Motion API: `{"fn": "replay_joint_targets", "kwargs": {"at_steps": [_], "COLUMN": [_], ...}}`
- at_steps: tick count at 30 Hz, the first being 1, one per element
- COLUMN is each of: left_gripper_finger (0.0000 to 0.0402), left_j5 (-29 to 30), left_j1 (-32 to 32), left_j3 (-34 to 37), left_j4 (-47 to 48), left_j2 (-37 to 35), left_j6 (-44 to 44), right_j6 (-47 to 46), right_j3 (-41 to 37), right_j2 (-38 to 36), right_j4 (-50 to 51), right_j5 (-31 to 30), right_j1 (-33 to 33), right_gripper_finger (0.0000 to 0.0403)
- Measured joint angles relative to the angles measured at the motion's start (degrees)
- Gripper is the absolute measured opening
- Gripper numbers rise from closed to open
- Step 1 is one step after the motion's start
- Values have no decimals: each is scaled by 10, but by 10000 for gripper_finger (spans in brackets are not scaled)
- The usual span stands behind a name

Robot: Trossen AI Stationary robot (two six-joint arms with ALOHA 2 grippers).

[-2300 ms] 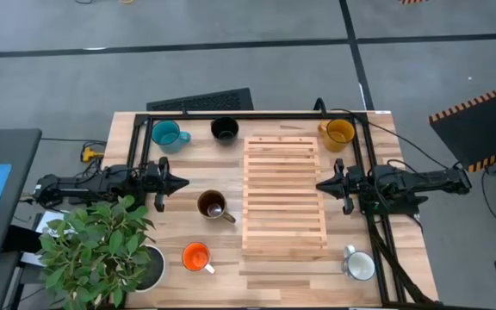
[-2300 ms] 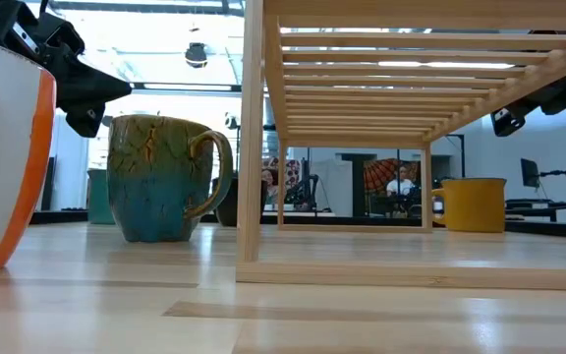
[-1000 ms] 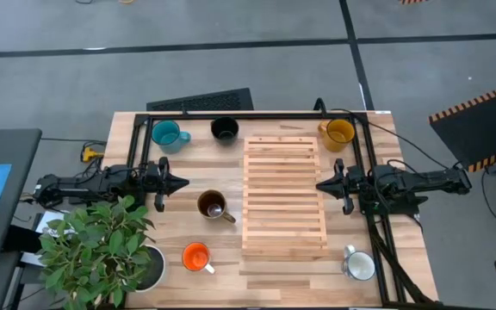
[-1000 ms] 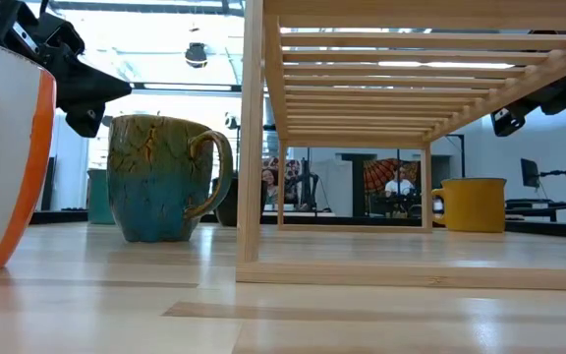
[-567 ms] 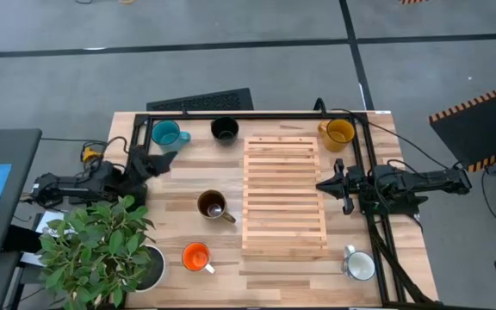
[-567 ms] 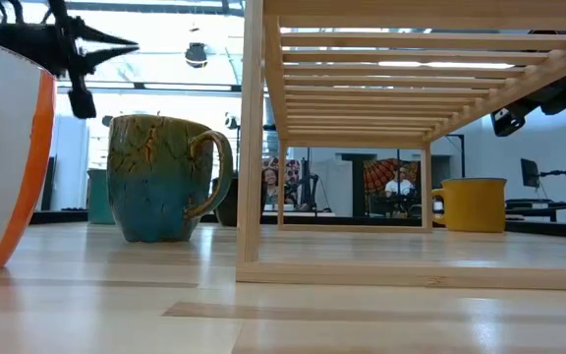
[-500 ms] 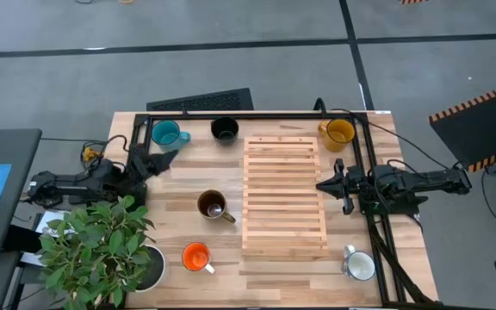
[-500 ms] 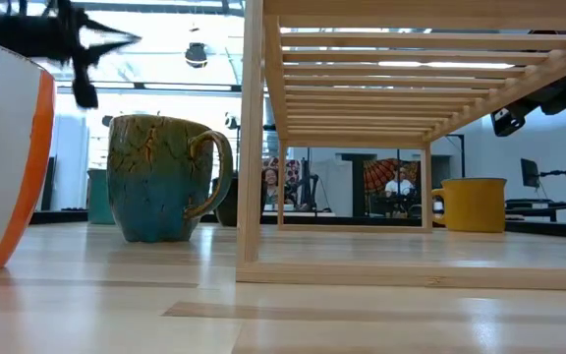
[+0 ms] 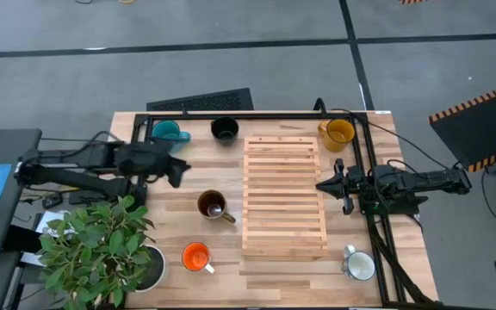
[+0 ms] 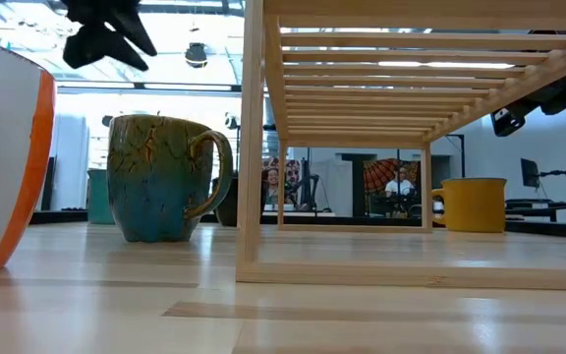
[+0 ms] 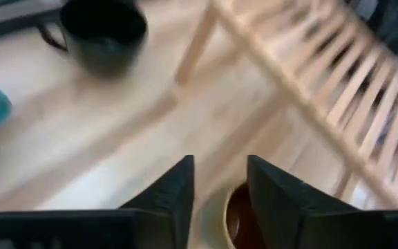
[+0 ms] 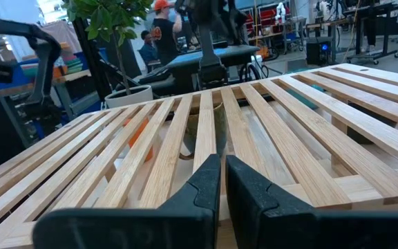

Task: Place coffee mugs
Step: Put the brown mug on the shelf

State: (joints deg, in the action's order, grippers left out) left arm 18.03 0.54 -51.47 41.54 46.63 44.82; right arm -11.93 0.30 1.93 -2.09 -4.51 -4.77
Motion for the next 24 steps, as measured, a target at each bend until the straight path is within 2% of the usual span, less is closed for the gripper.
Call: {"fn": "replay_joint_targets", "kwargs": {"at_steps": [5, 8, 14, 24], "left_gripper_finger": [172, 187, 191, 191], "left_j5": [-91, -120, -131, -141], "left_j1": [0, 0, 0, 19], "left_j3": [-16, -16, -16, -16], "left_j4": [-17, -16, -20, -20], "left_j2": [93, 146, 219, 278], "left_j6": [51, 81, 95, 77], "right_j6": [0, 0, 0, -2], "right_j3": [0, 0, 0, 0], "right_j2": [0, 0, 0, 0], "right_j4": [0, 0, 0, 0], "right_j5": [0, 0, 0, 0], "right_j1": [0, 0, 0, 0], "right_gripper_finger": [52, 52, 52, 52]}}
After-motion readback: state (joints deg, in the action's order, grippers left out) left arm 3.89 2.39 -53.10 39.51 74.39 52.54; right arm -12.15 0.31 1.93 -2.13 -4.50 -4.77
